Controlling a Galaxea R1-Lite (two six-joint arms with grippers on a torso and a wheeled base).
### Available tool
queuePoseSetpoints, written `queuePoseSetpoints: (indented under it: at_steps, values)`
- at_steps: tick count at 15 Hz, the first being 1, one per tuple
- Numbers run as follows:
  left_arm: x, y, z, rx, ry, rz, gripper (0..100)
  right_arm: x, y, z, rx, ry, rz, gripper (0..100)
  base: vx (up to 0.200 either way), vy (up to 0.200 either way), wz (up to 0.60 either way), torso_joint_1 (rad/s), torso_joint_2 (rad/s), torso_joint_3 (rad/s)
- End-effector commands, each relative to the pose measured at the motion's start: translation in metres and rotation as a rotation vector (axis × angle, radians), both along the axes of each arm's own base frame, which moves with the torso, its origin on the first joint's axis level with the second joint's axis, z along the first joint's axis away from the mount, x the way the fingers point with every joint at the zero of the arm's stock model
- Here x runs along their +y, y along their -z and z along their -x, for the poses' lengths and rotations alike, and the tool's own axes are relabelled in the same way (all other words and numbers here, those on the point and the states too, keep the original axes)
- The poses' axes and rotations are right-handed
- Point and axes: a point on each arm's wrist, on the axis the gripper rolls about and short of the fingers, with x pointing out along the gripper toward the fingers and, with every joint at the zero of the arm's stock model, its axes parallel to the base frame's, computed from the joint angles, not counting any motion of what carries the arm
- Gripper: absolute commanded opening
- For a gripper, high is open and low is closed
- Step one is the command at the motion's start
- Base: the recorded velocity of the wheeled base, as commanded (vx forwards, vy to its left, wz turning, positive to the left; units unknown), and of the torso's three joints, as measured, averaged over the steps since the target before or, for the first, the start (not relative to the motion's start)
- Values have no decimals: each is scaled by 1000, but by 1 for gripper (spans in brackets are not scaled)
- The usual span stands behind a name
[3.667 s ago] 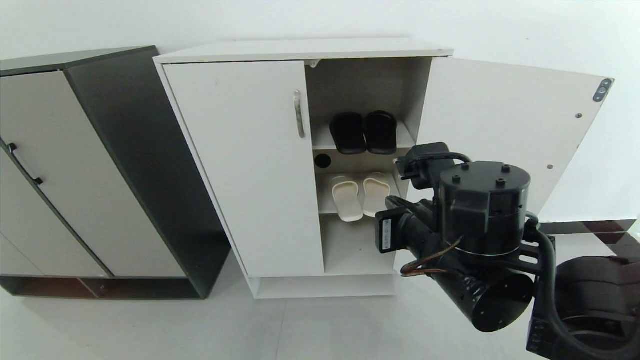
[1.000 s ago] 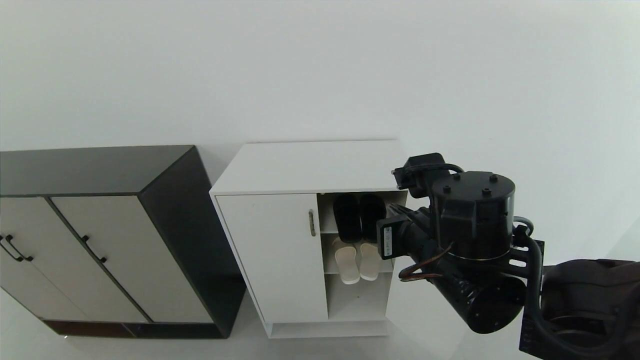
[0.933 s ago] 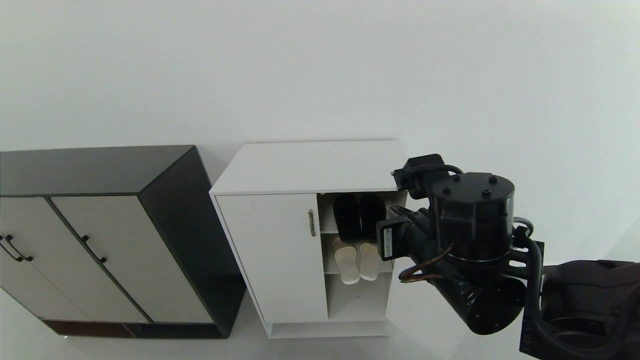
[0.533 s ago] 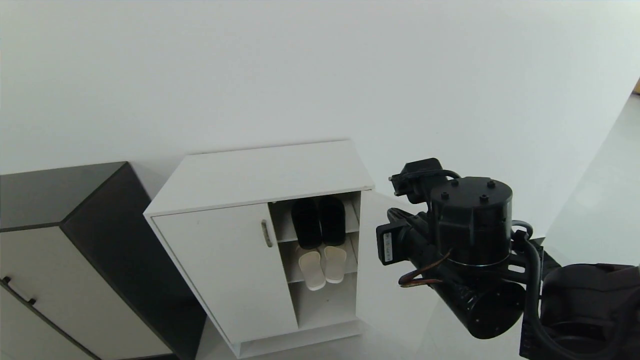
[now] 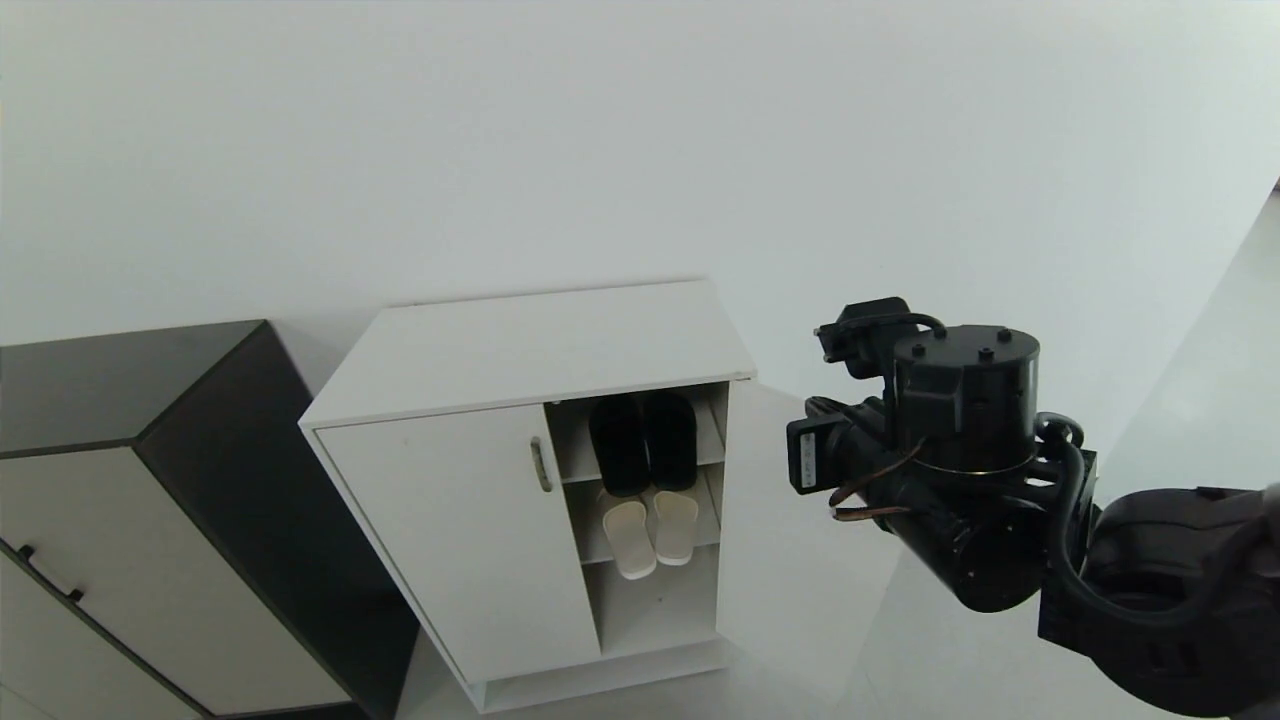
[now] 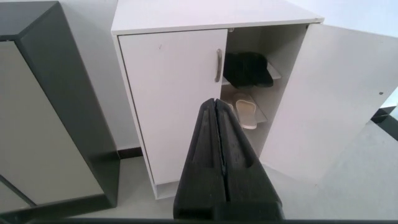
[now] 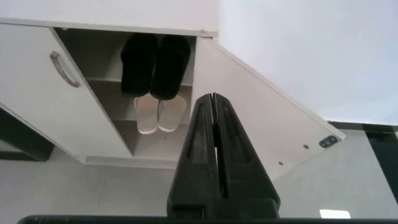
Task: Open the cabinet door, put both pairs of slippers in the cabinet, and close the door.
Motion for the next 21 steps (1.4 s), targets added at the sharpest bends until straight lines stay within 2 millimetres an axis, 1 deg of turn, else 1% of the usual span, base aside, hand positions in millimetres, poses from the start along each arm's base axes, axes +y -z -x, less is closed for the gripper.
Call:
queuePoseSetpoints:
  at_steps: [1, 4, 5, 6, 8, 9, 10, 11, 13, 14, 15, 17, 21]
  values:
    - [0, 0, 0, 0, 0, 1, 0, -6, 0, -7, 1, 20, 0, 0, 0, 0, 0, 0, 0, 0]
    - [0, 0, 0, 0, 0, 1, 0, -23, -1, -25, 1, 52, -13, 0, 0, 0, 0, 0, 0, 0]
    - [0, 0, 0, 0, 0, 1, 0, -24, -2, -26, -1, 53, -15, 0, 0, 0, 0, 0, 0, 0]
    - [0, 0, 0, 0, 0, -1, 0, -31, -6, -39, -11, 68, -36, 0, 0, 0, 0, 0, 0, 0]
    - [0, 0, 0, 0, 1, -1, 0, -37, -7, -56, -18, 110, -44, 0, 0, 0, 0, 0, 0, 0]
    - [0, 0, 0, 1, 1, -1, 0, -45, 0, -76, -8, 161, -37, 0, 0, 0, 0, 0, 0, 0]
    - [0, 0, 0, 0, 1, -1, 0, -50, 5, -88, -2, 189, -33, 0, 0, 0, 0, 0, 0, 0]
    - [0, 0, 0, 0, 1, -1, 0, -52, 7, -93, -1, 195, -33, 0, 0, 0, 0, 0, 0, 0]
    - [0, 0, 0, 0, 1, -1, 0, -65, 14, -116, 1, 246, -33, 0, 0, 0, 0, 0, 0, 0]
    - [0, 0, 0, 0, 1, -1, 0, -66, 14, -119, 1, 249, -33, 0, 0, 0, 0, 0, 0, 0]
    - [0, 0, 0, 0, 1, -1, 0, -73, 21, -135, 10, 239, -40, 0, 0, 0, 0, 0, 0, 0]
    - [0, 0, 0, 0, 1, -1, 0, -77, 32, -151, 21, 257, -35, 0, 0, 0, 0, 0, 0, 0]
    - [0, 0, 0, 0, 1, -1, 0, -85, 52, -169, 53, 272, -22, 0, 0, 0, 0, 0, 0, 0]
